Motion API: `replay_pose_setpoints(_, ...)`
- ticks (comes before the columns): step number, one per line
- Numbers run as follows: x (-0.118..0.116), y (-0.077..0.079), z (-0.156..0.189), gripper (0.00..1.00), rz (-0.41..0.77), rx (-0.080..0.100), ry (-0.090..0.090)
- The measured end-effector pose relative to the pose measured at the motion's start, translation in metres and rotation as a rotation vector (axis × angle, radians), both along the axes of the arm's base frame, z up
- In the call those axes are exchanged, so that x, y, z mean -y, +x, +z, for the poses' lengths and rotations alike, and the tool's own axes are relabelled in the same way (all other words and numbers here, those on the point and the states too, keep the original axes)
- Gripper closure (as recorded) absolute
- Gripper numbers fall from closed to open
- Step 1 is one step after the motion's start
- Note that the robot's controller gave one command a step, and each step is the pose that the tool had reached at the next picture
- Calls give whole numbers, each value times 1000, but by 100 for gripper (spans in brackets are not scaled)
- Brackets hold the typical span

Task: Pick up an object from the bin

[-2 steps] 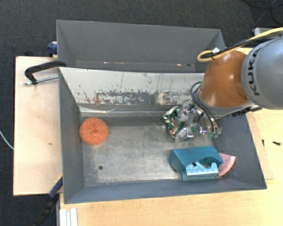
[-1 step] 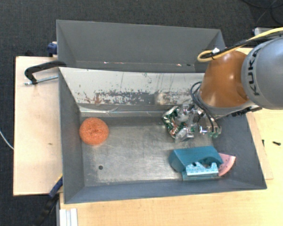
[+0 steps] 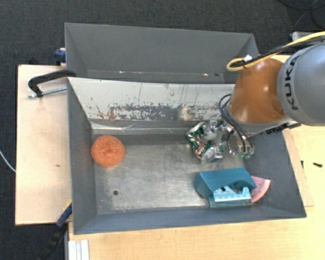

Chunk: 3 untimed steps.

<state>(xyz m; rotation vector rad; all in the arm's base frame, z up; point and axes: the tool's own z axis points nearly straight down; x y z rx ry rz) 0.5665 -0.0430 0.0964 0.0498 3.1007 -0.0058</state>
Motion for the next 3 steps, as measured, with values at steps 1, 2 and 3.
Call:
replay_pose_setpoints(1,0,0,0,100,0,0,0)
replay_pose_setpoints(2,0,0,0,100,0,0,0)
replay_pose_setpoints(3,0,0,0,100,0,0,0)
